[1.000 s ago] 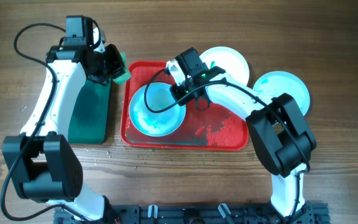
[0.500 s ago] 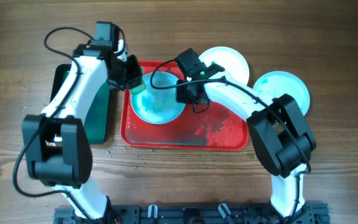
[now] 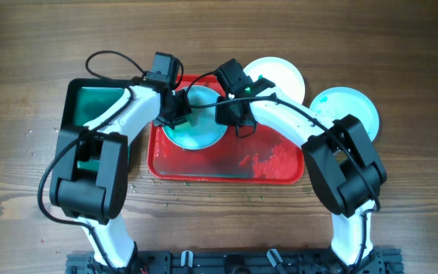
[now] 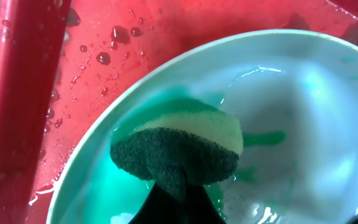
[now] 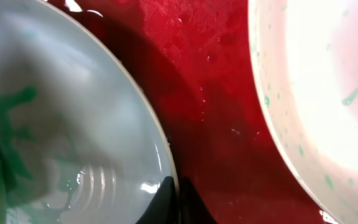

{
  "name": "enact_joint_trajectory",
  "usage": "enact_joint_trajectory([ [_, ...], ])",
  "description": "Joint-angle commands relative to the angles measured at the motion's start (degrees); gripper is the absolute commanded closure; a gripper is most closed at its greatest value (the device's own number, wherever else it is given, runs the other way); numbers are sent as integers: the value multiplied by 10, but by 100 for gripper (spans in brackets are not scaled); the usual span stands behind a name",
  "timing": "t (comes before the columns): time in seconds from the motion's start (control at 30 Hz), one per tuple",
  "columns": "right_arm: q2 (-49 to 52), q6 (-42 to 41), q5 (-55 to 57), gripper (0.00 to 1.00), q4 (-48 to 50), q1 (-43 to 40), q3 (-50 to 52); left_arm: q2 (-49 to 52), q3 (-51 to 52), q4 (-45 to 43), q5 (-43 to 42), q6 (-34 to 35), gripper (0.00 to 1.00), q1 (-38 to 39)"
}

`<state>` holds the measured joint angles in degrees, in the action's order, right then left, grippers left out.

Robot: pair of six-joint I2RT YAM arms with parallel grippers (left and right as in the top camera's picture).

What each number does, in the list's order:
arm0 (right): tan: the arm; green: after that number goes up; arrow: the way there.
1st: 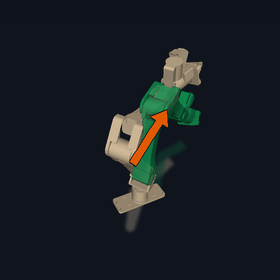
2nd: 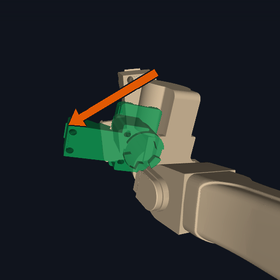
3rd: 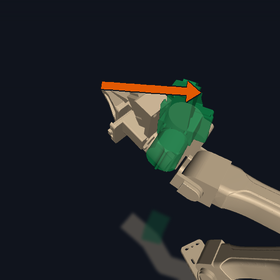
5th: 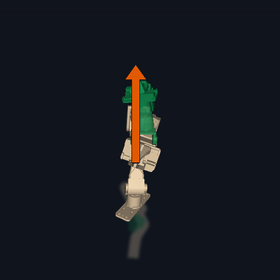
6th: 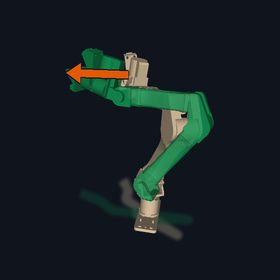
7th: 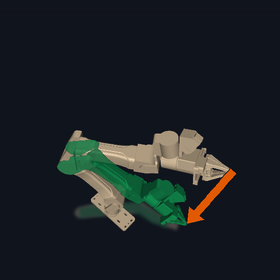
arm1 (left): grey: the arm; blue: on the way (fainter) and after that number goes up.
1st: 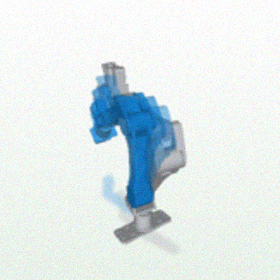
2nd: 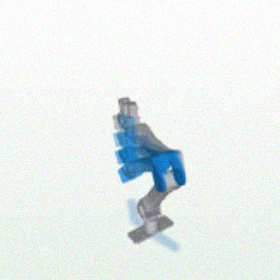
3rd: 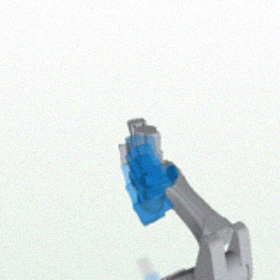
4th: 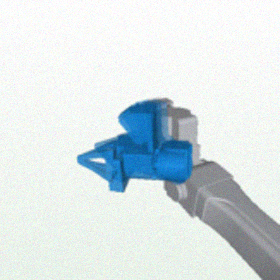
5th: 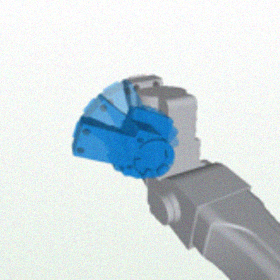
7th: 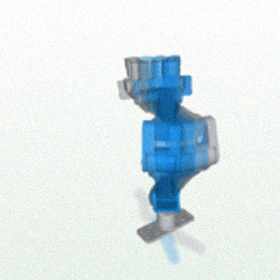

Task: Clean dirty plates on tray and stack at the side
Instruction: 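Scrub the tilted plate with the sponge in the left gripper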

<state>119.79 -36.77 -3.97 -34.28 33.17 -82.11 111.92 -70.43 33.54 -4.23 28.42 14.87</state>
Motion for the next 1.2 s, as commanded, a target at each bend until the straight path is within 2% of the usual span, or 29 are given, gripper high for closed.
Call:
enact_joint_trajectory([
  [0.0,10,8,25,96,8,-4,8,34,45,36,24,20,96,21],
  [0.13,10,9,27,96,12,-4,8,34,49,91,22,-14,96,42],
  [0.33,10,9,27,96,13,-5,9,33,49,130,16,-145,96,66],
  [0.6,10,23,27,96,13,-5,9,33,49,120,11,-323,96,72],
  [0.8,10,23,27,96,17,-5,9,33,49,163,-94,-484,96,79],
  [1.03,10,23,27,96,17,-5,9,33,49,218,-122,-642,96,79],
  [1.17,10,23,27,96,16,-5,9,33,49,194,-114,-657,96,78],
])
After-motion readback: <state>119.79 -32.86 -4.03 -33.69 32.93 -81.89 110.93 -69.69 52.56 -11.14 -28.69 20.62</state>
